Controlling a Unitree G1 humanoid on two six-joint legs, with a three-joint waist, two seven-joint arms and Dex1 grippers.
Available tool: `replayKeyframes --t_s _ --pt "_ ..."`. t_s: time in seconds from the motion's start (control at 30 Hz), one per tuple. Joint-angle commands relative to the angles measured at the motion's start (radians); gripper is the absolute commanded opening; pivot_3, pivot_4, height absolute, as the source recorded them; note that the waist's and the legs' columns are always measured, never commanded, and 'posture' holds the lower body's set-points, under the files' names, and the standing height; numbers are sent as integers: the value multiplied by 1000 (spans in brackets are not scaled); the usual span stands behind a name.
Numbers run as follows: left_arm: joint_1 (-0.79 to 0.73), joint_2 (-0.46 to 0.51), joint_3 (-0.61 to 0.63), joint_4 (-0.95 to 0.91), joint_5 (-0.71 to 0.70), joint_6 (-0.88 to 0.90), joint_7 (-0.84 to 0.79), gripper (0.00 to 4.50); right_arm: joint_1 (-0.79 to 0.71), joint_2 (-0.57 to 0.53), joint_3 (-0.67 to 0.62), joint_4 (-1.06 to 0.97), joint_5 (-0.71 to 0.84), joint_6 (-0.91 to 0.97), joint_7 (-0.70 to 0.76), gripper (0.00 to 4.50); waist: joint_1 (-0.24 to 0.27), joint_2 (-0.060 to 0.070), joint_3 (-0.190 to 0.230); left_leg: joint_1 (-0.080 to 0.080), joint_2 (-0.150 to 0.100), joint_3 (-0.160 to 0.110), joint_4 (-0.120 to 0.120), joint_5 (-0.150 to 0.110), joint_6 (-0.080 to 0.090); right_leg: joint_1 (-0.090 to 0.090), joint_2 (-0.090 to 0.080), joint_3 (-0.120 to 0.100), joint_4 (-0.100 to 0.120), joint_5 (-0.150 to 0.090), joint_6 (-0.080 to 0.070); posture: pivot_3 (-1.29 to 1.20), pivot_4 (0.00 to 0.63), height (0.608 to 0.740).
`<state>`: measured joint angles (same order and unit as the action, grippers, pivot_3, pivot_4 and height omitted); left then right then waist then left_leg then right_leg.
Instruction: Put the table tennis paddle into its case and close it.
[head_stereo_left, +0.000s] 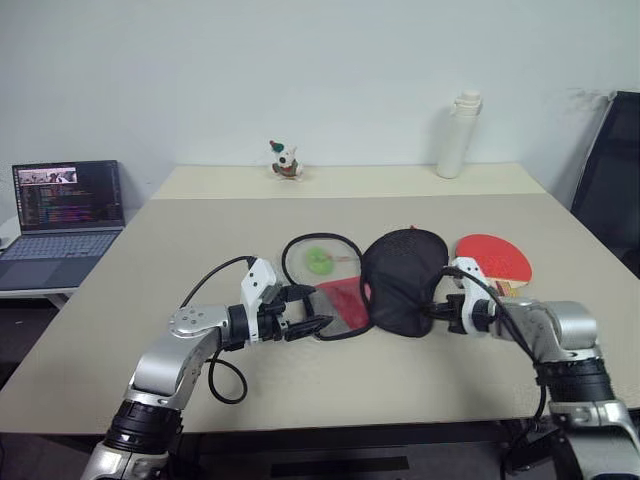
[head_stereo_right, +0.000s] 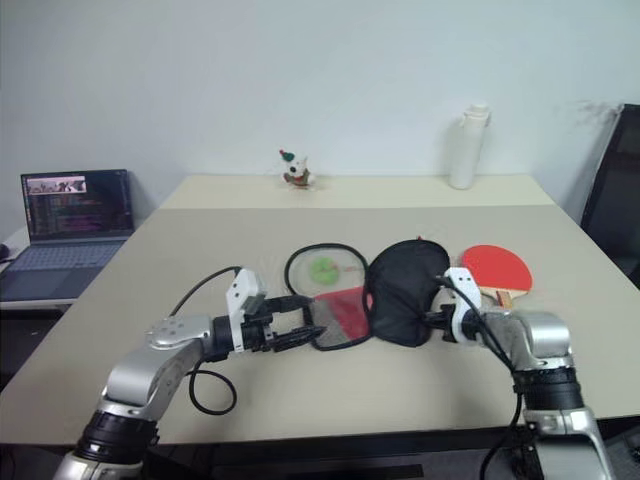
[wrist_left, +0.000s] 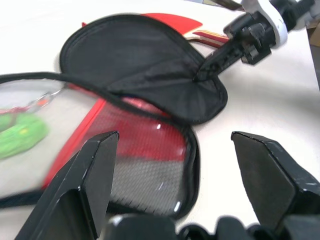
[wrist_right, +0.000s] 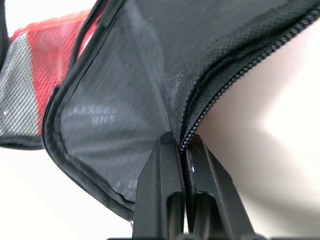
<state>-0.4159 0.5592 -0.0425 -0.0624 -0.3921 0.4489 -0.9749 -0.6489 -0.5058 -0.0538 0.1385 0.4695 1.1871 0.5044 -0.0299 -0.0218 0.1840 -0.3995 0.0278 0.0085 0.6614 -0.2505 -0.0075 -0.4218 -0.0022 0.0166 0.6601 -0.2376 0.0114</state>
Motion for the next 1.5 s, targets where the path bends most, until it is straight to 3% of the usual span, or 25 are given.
replayKeyframes --t_s 0.03,0.27,0.3,0.37,0.47,0.6,0.73,0.93,1.13,1.5 --pt "-28 -9 -9 1 4 -31 -11 3931 -57 -68 50 71 -36 -64 91 31 0 0 0 0 0 0 0 0 0 0 0 0 0 0 0 0 150 740" --pt "-20 -17 -23 17 13 -59 -15 3931 -146 -116 132 208 -94 -143 211 31 0 0 0 0 0 1 0 0 0 0 0 0 0 0 0 0 150 740" --pt "-19 -18 -25 18 15 -62 -15 3931 -156 -115 136 229 -107 -159 213 212 0 0 0 0 0 1 0 0 0 0 0 0 0 0 0 0 150 740" --pt "-17 -20 -28 21 18 -68 -17 3931 -171 -111 134 259 -126 -184 214 649 0 0 0 0 0 1 0 0 0 0 0 0 0 0 0 0 150 740" --pt "-15 -23 -30 23 21 -72 -18 3931 -183 -118 147 287 -165 -229 223 1669 0 0 0 0 1 1 0 0 0 0 0 0 0 0 0 0 150 740" --pt "-6 -32 -38 19 26 -79 -17 3931 -179 -215 207 298 -284 -415 275 3034 0 1 1 0 1 1 0 0 0 0 0 0 -1 0 0 0 150 740" --pt "1 -38 -41 13 25 -81 -18 3931 -176 -254 105 251 -226 -386 296 4437 1 0 1 -1 1 1 0 0 0 0 -1 0 -1 0 0 0 150 740" --pt "-13 -45 -50 25 26 -85 -25 3931 -100 -271 -62 174 -197 -337 189 4482 1 0 1 0 1 1 0 0 0 0 -1 0 0 0 0 0 150 740" --pt "-47 -52 -66 54 32 -95 -40 3931 -19 -184 -157 186 -255 -336 -69 4482 -1 0 1 0 1 2 1 0 0 0 -1 1 0 0 0 0 150 740" --pt "-68 -51 -67 68 40 -98 -51 3931 17 -48 -195 214 -249 -310 -211 4482 -2 0 1 0 1 3 0 0 0 0 0 2 1 0 0 0 150 740"
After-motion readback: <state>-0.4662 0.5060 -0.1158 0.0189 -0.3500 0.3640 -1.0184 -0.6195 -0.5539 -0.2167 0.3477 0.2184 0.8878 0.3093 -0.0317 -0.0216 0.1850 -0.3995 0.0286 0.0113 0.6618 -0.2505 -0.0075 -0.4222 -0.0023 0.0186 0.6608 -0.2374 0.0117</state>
